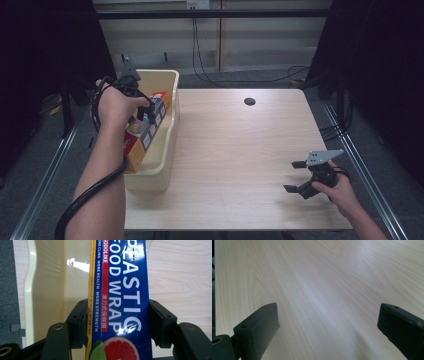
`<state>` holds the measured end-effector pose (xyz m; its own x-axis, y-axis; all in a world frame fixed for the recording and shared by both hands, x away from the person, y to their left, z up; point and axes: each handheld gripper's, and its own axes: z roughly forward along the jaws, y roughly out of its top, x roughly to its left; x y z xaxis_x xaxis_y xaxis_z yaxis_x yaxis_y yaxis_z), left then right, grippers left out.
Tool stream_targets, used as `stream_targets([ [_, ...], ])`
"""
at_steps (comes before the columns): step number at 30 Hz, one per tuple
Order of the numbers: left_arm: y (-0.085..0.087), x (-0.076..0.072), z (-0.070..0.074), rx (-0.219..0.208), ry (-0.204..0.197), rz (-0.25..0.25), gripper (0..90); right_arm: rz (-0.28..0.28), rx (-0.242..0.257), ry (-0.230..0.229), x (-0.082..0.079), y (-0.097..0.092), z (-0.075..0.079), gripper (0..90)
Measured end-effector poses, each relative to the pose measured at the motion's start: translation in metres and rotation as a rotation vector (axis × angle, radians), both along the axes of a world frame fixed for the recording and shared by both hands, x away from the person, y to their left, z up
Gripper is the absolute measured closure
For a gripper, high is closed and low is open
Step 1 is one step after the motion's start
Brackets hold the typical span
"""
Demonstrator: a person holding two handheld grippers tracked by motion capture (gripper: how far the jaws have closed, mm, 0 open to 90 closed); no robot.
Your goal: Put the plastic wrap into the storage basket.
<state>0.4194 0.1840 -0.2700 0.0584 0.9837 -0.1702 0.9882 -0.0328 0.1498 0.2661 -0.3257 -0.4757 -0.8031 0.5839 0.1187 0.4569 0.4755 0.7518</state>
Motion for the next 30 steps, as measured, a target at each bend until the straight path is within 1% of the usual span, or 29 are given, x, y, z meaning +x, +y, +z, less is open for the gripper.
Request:
stream_targets([
  [6,-0.002,0.002,-0.006,0.004,0.011,0.000,40.6,-0.002,0.000,-0.002,0.000,0.000,0.000,3.5],
  [7,-0.002,0.002,-0.007,0.004,0.015,-0.007,40.6,-0.001,-0.001,-0.001,0.000,0.000,0.000,3.5],
  [8,-0.002,0.002,-0.008,0.004,0.011,-0.009,40.6,-0.001,0.000,0.001,0.000,0.000,0.000,3.4],
  [9,-0.002,0.002,-0.009,-0.002,0.015,0.001,40.6,0.002,0.001,0.000,0.000,0.000,0.000,3.5],
  [10,-0.002,0.003,-0.009,-0.006,0.018,-0.003,40.6,0.003,0.001,-0.001,0.000,0.000,0.000,3.5],
  [11,-0.002,0.003,-0.010,-0.003,0.014,0.003,40.6,0.003,0.000,-0.002,0.000,0.000,0.000,3.5],
  [14,-0.003,0.003,-0.013,0.011,0.008,-0.004,40.6,0.000,-0.001,-0.003,0.000,0.000,0.000,3.5],
  [15,-0.003,0.003,-0.013,0.001,0.020,0.000,40.6,0.000,0.000,-0.003,0.000,0.000,0.000,3.5],
  [16,-0.004,0.004,-0.013,-0.003,0.019,-0.002,40.6,0.000,0.001,-0.002,0.000,0.000,0.000,3.5],
  [17,-0.004,0.003,-0.014,0.005,0.014,-0.005,40.6,-0.001,0.002,-0.003,0.000,0.000,0.000,3.5],
  [18,-0.004,0.004,-0.015,-0.001,0.020,-0.004,40.6,0.000,0.003,-0.002,0.000,0.000,0.000,3.5],
  [22,-0.005,0.004,-0.020,0.001,0.025,-0.008,40.6,-0.001,0.002,-0.002,0.000,0.000,0.000,3.5],
  [28,-0.004,0.004,-0.025,-0.010,0.034,-0.005,40.6,-0.001,0.002,-0.003,0.000,0.000,0.000,3.5],
  [30,-0.004,0.004,-0.026,-0.002,0.033,-0.006,40.6,0.002,0.005,-0.002,0.000,0.000,0.000,3.5],
])
